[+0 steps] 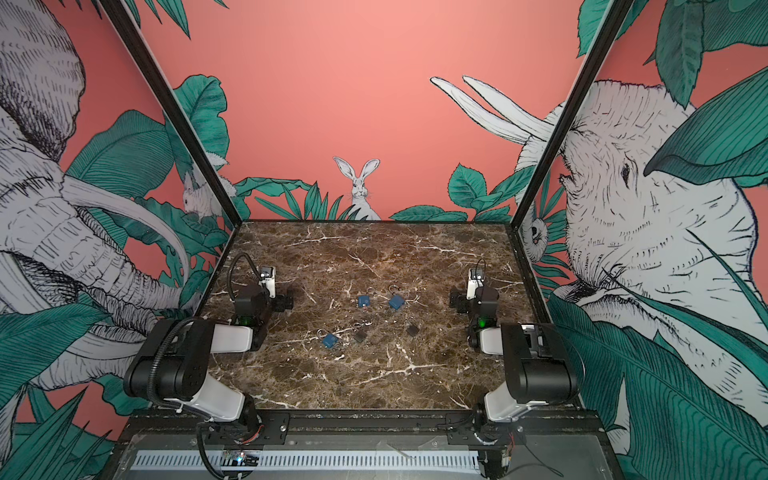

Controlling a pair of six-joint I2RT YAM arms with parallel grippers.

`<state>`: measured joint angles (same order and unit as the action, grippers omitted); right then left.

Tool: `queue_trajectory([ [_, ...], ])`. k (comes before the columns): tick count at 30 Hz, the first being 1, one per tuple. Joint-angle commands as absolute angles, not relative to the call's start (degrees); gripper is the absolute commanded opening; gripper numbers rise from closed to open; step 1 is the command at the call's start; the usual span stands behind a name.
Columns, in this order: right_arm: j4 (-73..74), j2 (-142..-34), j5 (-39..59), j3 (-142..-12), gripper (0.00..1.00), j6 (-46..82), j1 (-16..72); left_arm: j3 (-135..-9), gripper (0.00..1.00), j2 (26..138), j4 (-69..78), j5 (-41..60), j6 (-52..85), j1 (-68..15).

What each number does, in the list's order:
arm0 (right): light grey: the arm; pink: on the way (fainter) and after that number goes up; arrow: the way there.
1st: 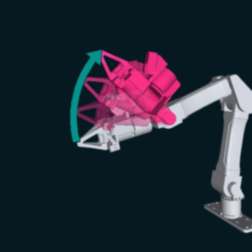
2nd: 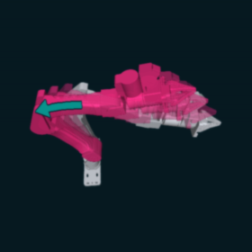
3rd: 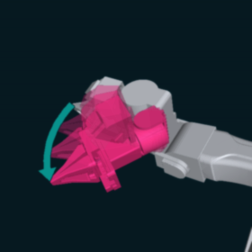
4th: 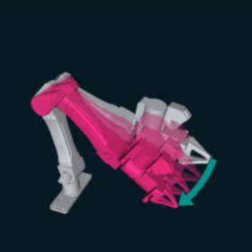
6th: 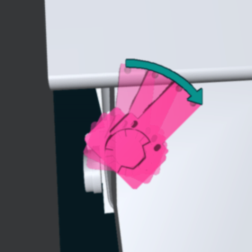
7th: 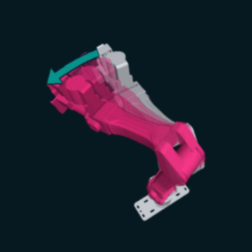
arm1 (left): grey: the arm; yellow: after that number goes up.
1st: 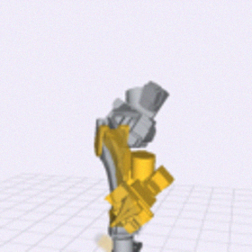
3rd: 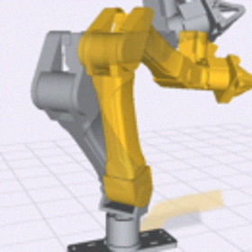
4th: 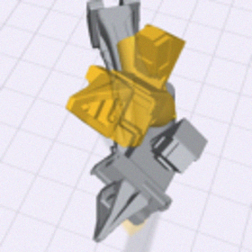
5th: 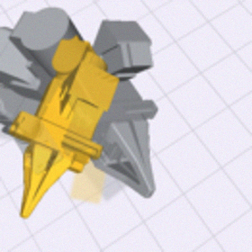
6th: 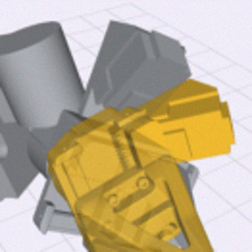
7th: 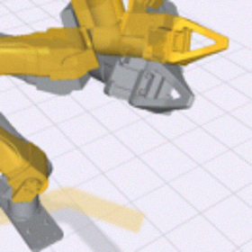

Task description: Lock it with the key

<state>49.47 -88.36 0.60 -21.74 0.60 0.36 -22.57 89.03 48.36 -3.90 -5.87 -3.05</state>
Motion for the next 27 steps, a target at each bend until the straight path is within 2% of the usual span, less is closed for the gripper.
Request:
queue_trajectory([
  [1, 51.40, -88.95, -0.28, -22.92, 0.99, 0.26, 0.22, -23.80, 0.99, 89.03, 49.70, -4.07, -6.46, -2.73],
  [4, 51.48, -88.74, -0.03, -22.73, 0.97, 0.40, 0.22, -23.56, 0.86, 88.83, 49.83, -4.09, -6.43, -2.70],
  [6, 48.52, -86.10, -1.58, -23.45, 0.94, 0.80, 0.23, -24.14, 0.71, 87.37, 48.70, -6.34, -5.68, -2.77],
  [11, 26.30, -74.58, -6.27, -30.78, 0.84, 2.02, 2.39, -29.61, 0.57, 74.93, 29.27, -9.24, -2.34, -2.81],
  [14, 16.52, -70.01, -10.99, -34.62, 0.78, 5.70, 6.20, -31.62, 0.54, 68.93, 21.15, -7.38, 1.72, -3.39],
  [18, 2.55, -67.68, -12.05, -39.24, 0.74, 6.87, 13.53, -34.54, 0.52, 62.21, 10.27, -7.91, 8.36, -6.18],
  [23, -9.57, -65.42, -14.17, -39.89, 0.71, 8.78, 23.11, -40.25, 0.51, 61.15, -2.69, -9.47, 11.75, -12.47],
  [27, -14.29, -64.60, -12.69, -37.78, 0.71, 10.95, 27.31, -41.21, 0.51, 62.44, -6.37, -7.87, 13.99, -16.23],
])
